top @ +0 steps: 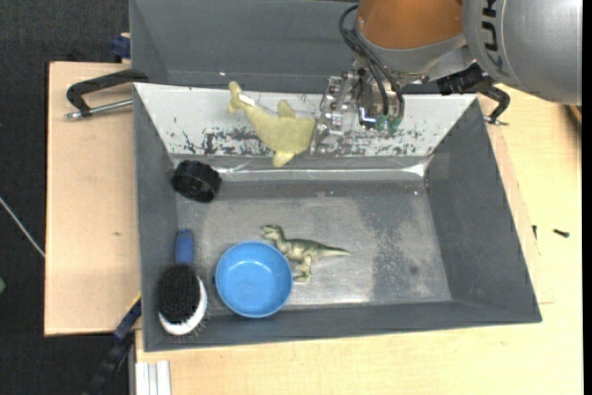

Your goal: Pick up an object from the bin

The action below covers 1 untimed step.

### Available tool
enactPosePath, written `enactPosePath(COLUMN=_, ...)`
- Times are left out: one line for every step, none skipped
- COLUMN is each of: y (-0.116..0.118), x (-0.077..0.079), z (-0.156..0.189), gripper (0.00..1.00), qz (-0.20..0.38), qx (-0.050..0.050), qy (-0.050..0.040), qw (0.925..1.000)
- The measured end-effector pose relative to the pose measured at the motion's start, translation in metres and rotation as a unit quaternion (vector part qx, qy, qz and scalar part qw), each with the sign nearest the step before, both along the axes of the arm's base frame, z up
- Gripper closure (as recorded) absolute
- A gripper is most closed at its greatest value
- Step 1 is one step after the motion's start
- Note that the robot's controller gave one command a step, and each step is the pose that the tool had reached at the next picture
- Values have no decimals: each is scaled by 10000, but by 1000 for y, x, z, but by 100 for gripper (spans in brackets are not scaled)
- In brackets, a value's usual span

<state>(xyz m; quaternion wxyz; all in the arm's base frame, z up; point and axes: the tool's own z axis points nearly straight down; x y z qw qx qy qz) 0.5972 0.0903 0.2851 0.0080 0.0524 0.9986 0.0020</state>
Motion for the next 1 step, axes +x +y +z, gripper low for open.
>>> enactPosePath(y=-57, x=-1, z=56, gripper=100, qz=708, qx=-29, qy=12, qw=9975)
